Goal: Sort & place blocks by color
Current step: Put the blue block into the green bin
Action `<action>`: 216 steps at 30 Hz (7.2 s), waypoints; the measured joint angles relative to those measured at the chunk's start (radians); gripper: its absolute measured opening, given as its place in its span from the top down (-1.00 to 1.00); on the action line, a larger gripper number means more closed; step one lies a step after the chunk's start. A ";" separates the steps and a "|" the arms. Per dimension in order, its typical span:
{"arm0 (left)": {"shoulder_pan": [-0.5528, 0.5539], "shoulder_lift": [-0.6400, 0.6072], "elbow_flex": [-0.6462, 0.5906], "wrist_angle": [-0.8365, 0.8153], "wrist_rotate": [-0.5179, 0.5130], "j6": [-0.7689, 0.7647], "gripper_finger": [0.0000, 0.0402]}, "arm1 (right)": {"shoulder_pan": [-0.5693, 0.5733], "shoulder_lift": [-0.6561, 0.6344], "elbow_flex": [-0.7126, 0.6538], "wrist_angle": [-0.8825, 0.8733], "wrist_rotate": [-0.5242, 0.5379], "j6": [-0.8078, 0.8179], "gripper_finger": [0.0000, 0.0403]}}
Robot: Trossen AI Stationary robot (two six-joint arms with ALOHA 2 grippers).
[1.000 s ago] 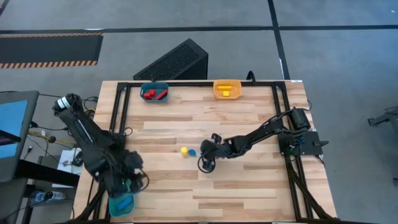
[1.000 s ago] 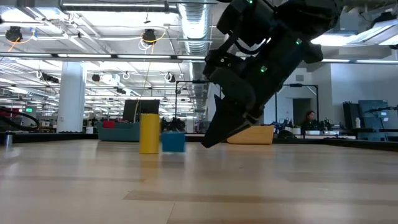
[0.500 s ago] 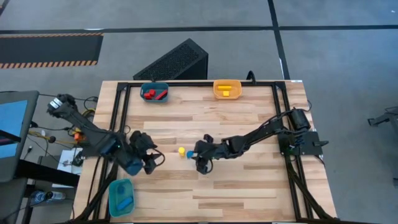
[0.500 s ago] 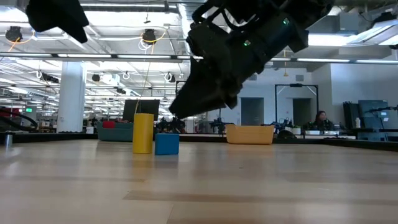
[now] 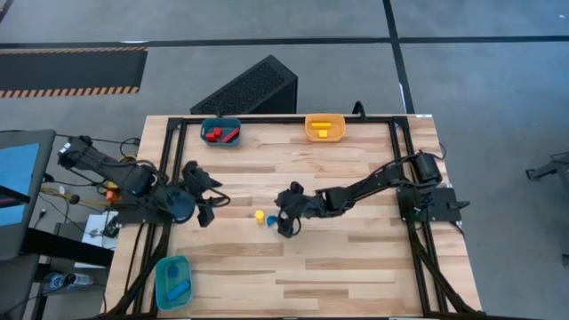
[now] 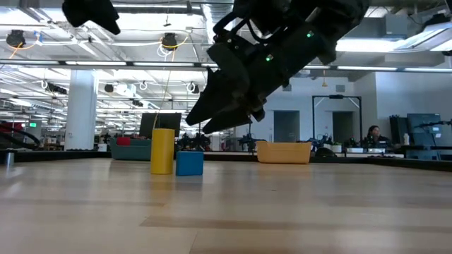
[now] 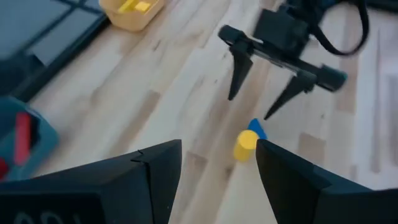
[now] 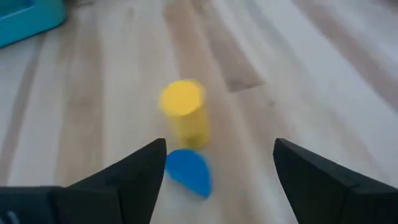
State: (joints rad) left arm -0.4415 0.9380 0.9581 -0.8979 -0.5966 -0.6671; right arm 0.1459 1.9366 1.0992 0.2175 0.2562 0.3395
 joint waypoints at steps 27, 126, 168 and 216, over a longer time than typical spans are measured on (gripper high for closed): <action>0.638 0.064 -0.145 0.424 0.745 0.754 0.06 | 0.008 0.002 -0.002 -0.033 0.104 0.183 -0.51; 0.459 0.513 -0.136 1.536 0.711 -0.346 -0.15 | 0.179 -0.347 0.070 -0.277 0.447 -0.311 0.23; 0.434 0.426 -0.136 1.342 0.611 -0.127 -0.27 | 0.163 -0.348 0.071 -0.102 0.517 -0.716 0.21; -0.626 0.251 -0.146 0.124 0.673 -1.016 0.37 | -0.018 0.175 0.269 0.007 -0.187 -0.152 -0.19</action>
State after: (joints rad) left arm -1.0673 1.1890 0.8124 -0.7738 0.0769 -1.6827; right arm 0.1278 2.1120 1.3683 0.2247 0.0692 0.1879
